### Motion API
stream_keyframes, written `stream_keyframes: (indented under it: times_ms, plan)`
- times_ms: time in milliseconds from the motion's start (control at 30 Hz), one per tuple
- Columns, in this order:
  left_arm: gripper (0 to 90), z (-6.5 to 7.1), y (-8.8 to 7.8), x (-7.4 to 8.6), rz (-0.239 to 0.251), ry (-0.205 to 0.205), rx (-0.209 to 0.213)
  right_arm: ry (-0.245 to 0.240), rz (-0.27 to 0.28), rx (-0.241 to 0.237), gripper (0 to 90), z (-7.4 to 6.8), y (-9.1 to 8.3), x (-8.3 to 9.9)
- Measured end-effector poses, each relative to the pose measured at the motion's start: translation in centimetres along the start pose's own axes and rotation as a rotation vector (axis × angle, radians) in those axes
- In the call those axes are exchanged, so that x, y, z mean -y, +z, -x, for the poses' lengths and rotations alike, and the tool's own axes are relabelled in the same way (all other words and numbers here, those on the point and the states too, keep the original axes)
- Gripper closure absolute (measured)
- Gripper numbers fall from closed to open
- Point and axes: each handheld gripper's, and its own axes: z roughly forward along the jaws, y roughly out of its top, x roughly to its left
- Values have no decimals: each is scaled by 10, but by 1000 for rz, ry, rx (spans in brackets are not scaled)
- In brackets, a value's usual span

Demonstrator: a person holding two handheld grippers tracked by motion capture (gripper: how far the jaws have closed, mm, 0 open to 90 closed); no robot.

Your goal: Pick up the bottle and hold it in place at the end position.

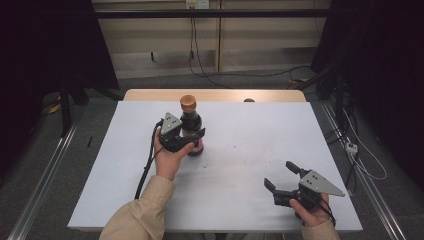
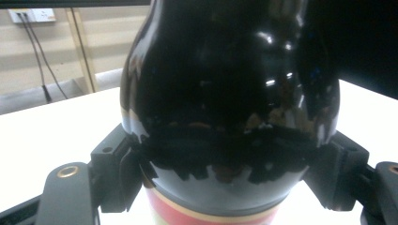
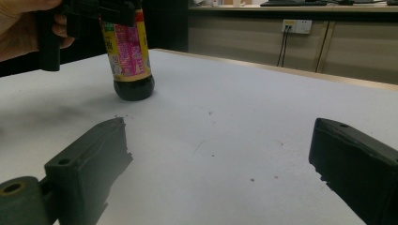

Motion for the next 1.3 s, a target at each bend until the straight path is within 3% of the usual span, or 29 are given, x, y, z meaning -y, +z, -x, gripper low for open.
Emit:
stream_keyframes:
  times_ms: [167, 300, 567, 800, 1000, 1033, 1167, 1267, 1300]
  plan:
    - [281, 0, 1, 0, 1, 11, -14, -3, -1, -1, 43, 0, 0, 0]
    - [296, -2, 0, 0, -1, 50, -4, -2, -1, -4, 43, 0, 1, 0]
    - [302, -3, 1, 0, 10, 64, 12, -1, -1, -4, 43, 0, 1, 0]
    - [304, -4, 4, 0, 21, 56, 18, 9, 3, -4, 39, 1, 1, 0]
    - [304, -4, 9, -5, 19, 76, -7, 8, 11, -3, 40, 1, 1, 0]
    - [304, -3, 11, -6, 24, 60, 0, 5, 13, -3, 41, 2, 1, 0]
    - [303, -1, 13, -9, 24, 76, 5, 12, 10, -4, 41, 2, 1, 0]
    - [303, 0, 15, -10, 35, 52, 12, 10, 11, -5, 41, 2, 1, 0]
    - [303, 0, 16, -10, 35, 62, 13, 10, 11, -5, 41, 2, 1, 0]
